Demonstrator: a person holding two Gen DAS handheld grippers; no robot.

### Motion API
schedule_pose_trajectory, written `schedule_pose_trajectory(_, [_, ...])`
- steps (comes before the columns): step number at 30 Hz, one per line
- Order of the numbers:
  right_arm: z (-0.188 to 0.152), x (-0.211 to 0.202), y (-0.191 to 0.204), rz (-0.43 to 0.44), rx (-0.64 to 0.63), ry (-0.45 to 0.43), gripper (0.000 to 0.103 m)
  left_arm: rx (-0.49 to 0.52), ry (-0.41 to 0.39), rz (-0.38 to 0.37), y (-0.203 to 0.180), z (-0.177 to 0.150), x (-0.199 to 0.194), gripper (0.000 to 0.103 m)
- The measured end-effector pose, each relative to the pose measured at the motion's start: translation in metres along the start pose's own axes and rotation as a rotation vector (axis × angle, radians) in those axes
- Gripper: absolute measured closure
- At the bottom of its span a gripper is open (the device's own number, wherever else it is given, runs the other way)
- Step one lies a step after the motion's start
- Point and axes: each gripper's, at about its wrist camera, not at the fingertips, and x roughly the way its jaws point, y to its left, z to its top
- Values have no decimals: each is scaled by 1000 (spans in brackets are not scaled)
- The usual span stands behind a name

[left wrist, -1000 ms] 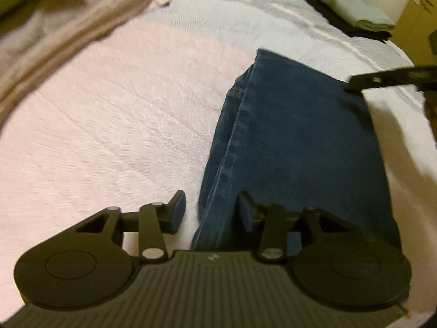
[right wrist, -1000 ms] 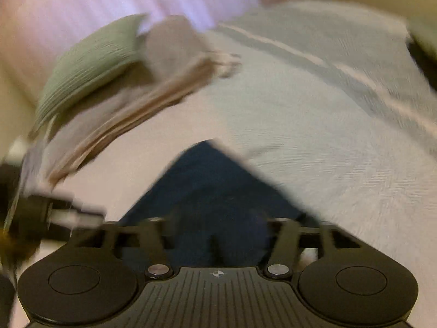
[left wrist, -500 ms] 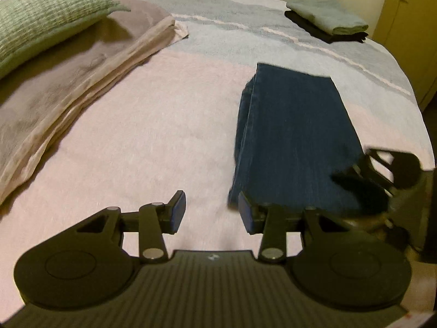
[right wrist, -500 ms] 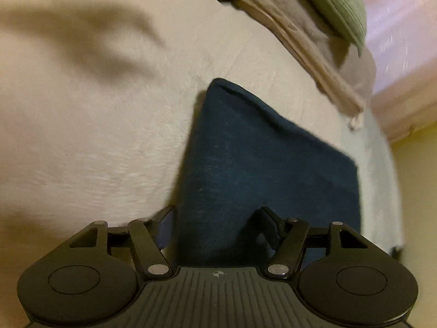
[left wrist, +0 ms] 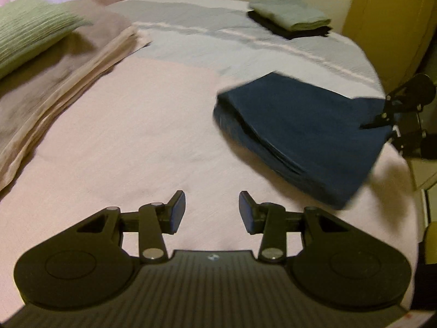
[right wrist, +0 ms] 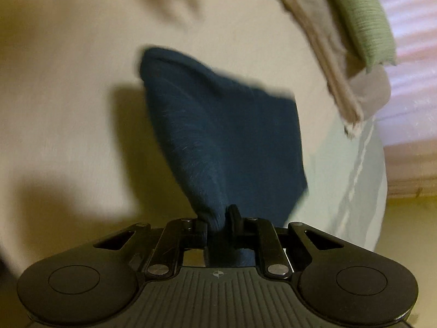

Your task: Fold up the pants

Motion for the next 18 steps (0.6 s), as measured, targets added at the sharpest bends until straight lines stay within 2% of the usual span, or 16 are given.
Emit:
schedule_pose_trajectory(2, [-58, 2, -4, -8, -87, -2, 92, 22, -8, -25, -20, 15, 8, 63])
schedule_pose_trajectory(4, [-99, 11, -8, -28, -152, -5, 91, 33, -11, -55, -41, 32, 21, 62])
schedule_pose_trajectory(7, [-145, 27, -7, -28, -204, -15, 82, 10, 6, -95, -65, 58, 52, 57])
schedule_pose_trajectory(8, [-156, 29, -7, -28, -190, -11, 75, -5, 17, -105, -71, 66, 63, 57])
schedule_pose_trajectory(10, [-176, 25, -7, -48, -85, 4, 71, -42, 51, -121, -83, 84, 89, 54])
schedule_pose_trajectory(12, [-192, 15, -12, -41, 112, 32, 69, -100, 86, -135, -89, 99, 112, 51])
schedule_pose_trajectory(13, [-198, 9, -20, -23, 287, 42, 68, -126, 99, -136, -89, 106, 123, 50])
schedule_pose_trajectory(14, [-204, 4, -28, -3, 473, 41, 62, -151, 111, -138, -88, 112, 133, 45])
schedule_pose_trajectory(15, [-211, -1, -34, 27, 672, 24, 53, -184, 126, -145, -86, 117, 142, 41])
schedule_pose_trajectory(16, [-219, -5, -37, 66, 886, -10, 48, -223, 148, -159, -81, 120, 152, 35])
schedule_pose_trajectory(17, [-227, -7, -37, 111, 1092, -56, 39, -262, 171, -179, -75, 121, 161, 34])
schedule_pose_trajectory(18, [-232, -6, -36, 154, 1249, -98, 35, -298, 191, -202, -70, 120, 170, 34])
